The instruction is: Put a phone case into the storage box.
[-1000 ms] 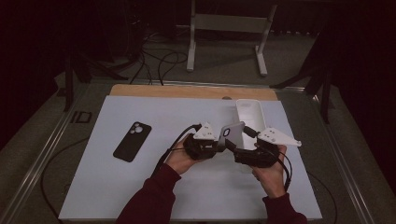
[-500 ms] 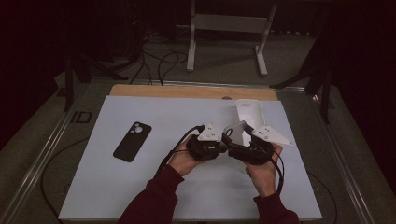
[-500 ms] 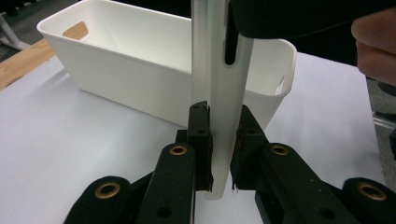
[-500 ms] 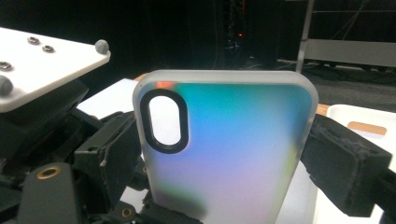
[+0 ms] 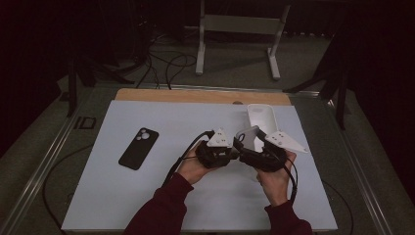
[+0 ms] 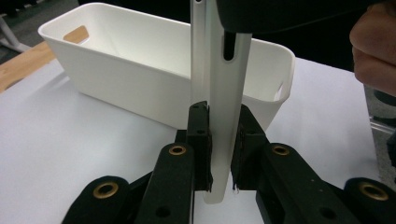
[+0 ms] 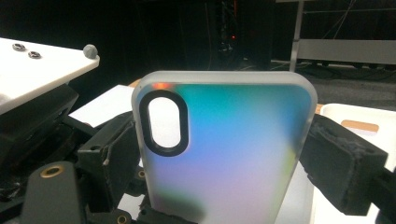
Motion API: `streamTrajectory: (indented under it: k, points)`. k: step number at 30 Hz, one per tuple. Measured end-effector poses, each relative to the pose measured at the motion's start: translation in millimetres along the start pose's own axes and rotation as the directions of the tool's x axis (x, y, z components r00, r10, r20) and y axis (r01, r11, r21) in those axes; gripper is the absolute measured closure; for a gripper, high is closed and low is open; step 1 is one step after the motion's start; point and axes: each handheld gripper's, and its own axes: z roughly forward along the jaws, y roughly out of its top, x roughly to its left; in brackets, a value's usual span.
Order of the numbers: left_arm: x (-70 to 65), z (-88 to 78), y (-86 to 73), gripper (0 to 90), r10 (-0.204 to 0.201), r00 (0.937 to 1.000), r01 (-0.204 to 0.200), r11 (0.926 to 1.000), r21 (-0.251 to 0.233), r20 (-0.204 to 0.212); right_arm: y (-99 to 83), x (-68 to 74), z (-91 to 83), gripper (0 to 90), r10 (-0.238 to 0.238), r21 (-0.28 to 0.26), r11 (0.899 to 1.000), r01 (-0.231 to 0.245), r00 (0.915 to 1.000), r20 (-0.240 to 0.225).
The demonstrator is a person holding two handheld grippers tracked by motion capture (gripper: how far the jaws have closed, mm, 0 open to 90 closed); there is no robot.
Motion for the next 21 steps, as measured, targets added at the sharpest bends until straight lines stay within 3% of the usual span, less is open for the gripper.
streamTrajectory:
  k: [6, 11, 14, 16, 21]
  points:
    - [0.5, -1.7, 0.1, 76.5, 0.001, 0.9999, -0.001, 1.0, -0.004, -0.012, 1.4, 1.2, 0.5, 16.6, -0.005, -0.003, 1.0, 0.005, 1.0, 0.001]
    - [3.9, -6.4, -0.8, 57.1, -0.013, 0.9993, 0.013, 0.9998, -0.012, -0.034, 2.5, 0.7, 0.0, 16.6, -0.014, -0.003, 1.0, 0.014, 0.9999, 0.004]
    - [5.5, -10.1, -0.8, 44.5, -0.021, 0.9971, 0.02, 0.9996, -0.019, -0.073, 2.8, -0.5, 0.0, 16.6, -0.008, -0.002, 1.0, 0.008, 0.9999, 0.008]
    - [7.0, -12.4, -1.7, 37.1, -0.031, 0.9931, 0.028, 0.9993, -0.023, -0.113, 3.2, -1.0, 0.2, 16.6, -0.012, -0.004, 1.0, 0.012, 0.9999, 0.01]
    - [12.7, -19.0, -7.0, 18.4, -0.055, 0.9843, 0.05, 0.9983, -0.03, -0.168, 5.7, -3.0, 1.4, 16.6, -0.03, -0.002, 1.0, 0.03, 0.9994, 0.018]
